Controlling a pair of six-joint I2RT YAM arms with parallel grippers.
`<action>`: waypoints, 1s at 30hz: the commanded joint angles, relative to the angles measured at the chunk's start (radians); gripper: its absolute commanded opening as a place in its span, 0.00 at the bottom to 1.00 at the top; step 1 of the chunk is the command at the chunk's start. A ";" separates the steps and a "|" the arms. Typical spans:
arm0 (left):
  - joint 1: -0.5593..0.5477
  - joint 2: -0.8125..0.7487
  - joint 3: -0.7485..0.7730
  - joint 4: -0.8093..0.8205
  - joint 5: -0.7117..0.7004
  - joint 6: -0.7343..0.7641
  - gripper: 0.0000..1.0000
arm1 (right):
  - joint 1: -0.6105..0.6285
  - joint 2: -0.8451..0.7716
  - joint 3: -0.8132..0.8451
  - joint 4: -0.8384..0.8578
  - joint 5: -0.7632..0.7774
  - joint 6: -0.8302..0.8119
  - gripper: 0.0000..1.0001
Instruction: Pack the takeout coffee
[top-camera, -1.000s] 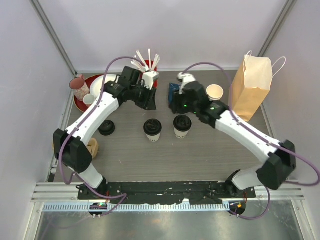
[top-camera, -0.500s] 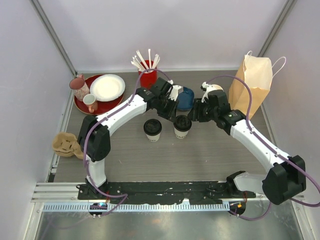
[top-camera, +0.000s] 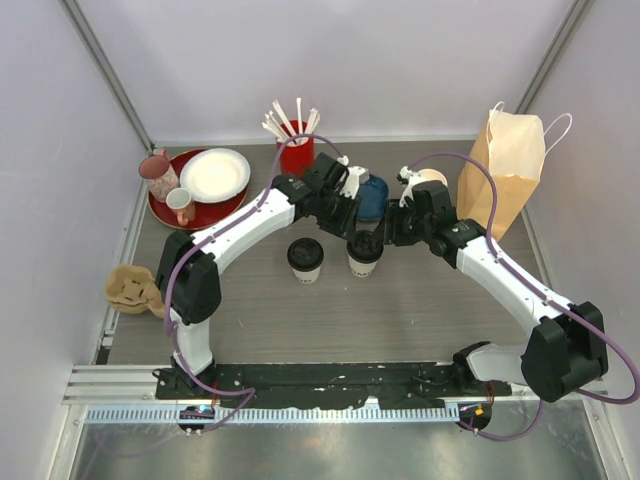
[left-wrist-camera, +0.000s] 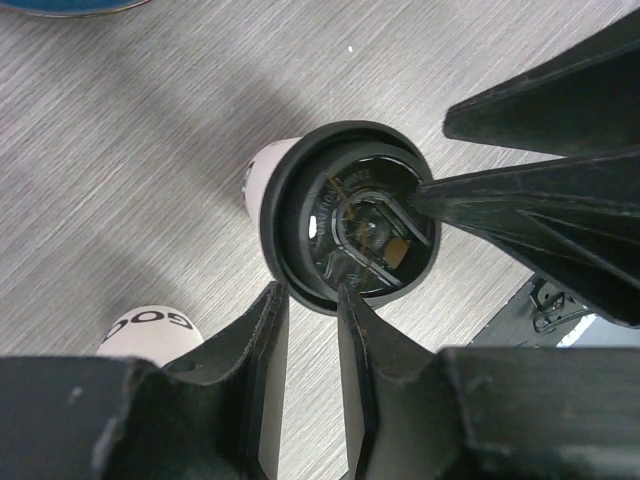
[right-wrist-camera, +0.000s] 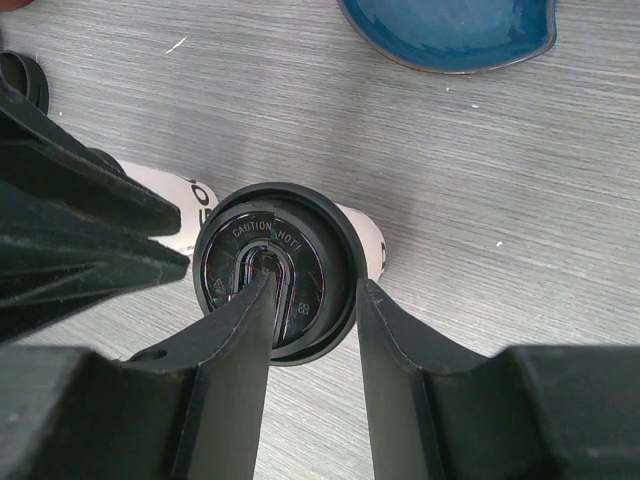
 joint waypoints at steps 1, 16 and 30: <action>-0.041 -0.048 0.045 -0.005 -0.026 -0.022 0.30 | -0.003 -0.008 0.006 0.042 -0.008 0.000 0.43; -0.041 -0.005 -0.093 0.038 -0.081 -0.028 0.24 | -0.003 0.022 -0.127 0.119 -0.047 0.031 0.37; -0.006 0.044 -0.208 0.083 0.014 0.000 0.20 | -0.005 -0.015 -0.092 0.061 -0.022 0.012 0.32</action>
